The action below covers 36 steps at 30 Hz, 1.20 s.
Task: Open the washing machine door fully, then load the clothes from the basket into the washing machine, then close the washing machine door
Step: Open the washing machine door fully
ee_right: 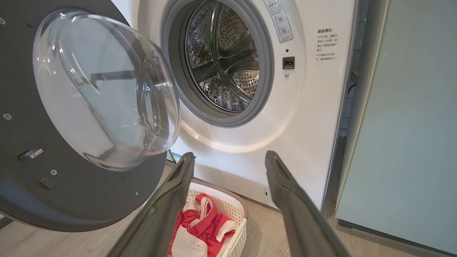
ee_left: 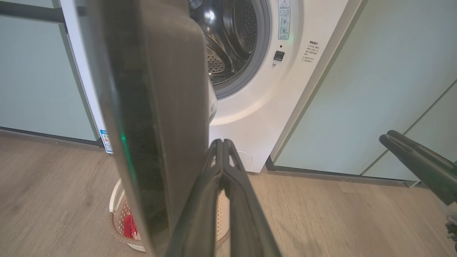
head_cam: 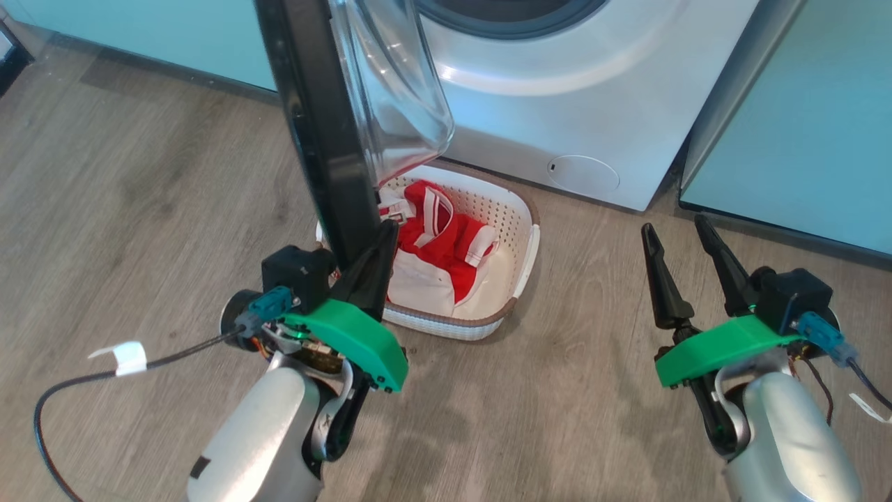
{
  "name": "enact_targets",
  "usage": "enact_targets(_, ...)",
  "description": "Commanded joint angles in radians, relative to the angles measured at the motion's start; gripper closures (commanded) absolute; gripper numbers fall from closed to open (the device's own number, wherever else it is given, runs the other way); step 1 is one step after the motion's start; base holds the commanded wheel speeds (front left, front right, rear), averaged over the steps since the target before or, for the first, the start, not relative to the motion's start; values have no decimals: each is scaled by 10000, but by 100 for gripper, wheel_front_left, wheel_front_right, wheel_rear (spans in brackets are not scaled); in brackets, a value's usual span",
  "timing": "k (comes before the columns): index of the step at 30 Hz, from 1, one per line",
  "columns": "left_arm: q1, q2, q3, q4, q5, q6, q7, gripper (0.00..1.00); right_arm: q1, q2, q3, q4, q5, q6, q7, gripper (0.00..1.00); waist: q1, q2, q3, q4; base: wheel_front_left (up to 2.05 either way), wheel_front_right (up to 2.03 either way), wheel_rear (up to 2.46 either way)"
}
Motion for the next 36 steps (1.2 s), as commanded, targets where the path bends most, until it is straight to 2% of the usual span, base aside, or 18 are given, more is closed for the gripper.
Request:
enact_targets(1, -497, 212, 489, -217, -37, -3, -107, 100, -413, 79, 249, -283, 56, 0, -93, 0, 0, 0, 27, -22, 0, 0, 0)
enact_targets(11, -512, 261, 671, -66, -160, 148, -261, 100, -429, 54, 145, -274, 45, 0, -93, 0, 0, 0, 113, 22, 0, 0, 0)
enact_targets(19, -197, 409, 948, -245, -210, 518, -411, 100, -493, 36, 170, -286, 46, 0, -93, 0, 0, 0, 140, 195, 0, 0, 0)
enact_targets(36, 319, 1107, 2579, -152, -823, 1221, -1094, 100, -666, -50, 85, -435, 67, 0, -82, 0, 0, 0, 566, 248, 0, 0, 0)
